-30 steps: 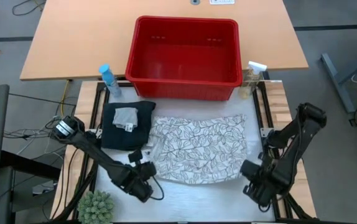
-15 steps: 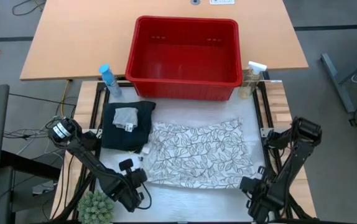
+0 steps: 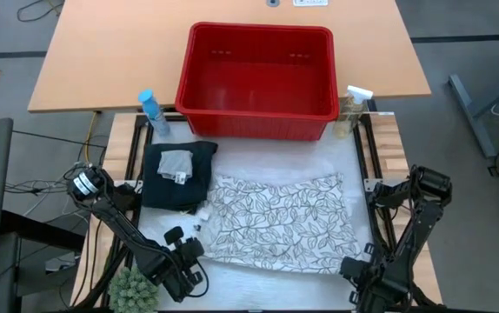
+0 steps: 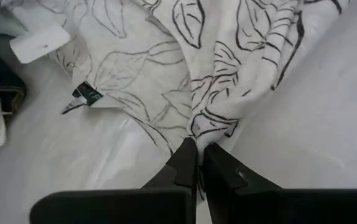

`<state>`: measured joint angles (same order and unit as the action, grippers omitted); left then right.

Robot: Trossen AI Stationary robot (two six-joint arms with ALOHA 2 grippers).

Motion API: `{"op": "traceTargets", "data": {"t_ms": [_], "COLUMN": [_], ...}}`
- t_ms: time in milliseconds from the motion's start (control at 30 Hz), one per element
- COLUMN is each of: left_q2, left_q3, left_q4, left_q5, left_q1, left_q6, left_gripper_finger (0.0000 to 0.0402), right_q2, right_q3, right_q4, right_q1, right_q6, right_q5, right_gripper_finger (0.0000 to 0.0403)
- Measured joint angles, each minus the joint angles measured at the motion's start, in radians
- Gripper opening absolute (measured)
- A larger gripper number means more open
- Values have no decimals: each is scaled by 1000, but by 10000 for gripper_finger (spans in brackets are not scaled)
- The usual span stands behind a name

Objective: Fold Laundry from Bin
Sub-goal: Fold the white patterned shirt

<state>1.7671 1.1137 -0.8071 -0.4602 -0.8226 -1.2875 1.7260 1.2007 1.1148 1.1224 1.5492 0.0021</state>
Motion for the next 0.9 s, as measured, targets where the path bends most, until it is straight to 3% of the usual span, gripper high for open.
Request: {"op": "traceTargets", "data": {"t_ms": [267,367,567,767,833,900], "left_q2": [1,2,2,2,-3,-31], "left_q3": [0,0,0,0,0,-1], "left_q4": [33,56,97,115,123,126], "left_q5": [-19,22,98,193,150,44], "left_q1": [-9,-9,-9,-10,-29,-63], "left_q6": [-13,26,87,80,30,-34], "left_gripper_finger": [1,14,90,182,201,210], "right_q2": [0,0,0,0,0,0], "right_q3": [0,0,0,0,0,0], "right_q4": [-24,-52,-148,-227,-239,-243], "right_q1": [20,22,23,28,37,50], "right_q6": [23,13,-76,-160,-158,-132], "right_q5": [4,19,19,-34,-31,-14], "right_gripper_finger": [36,44,93,174,198,217]}}
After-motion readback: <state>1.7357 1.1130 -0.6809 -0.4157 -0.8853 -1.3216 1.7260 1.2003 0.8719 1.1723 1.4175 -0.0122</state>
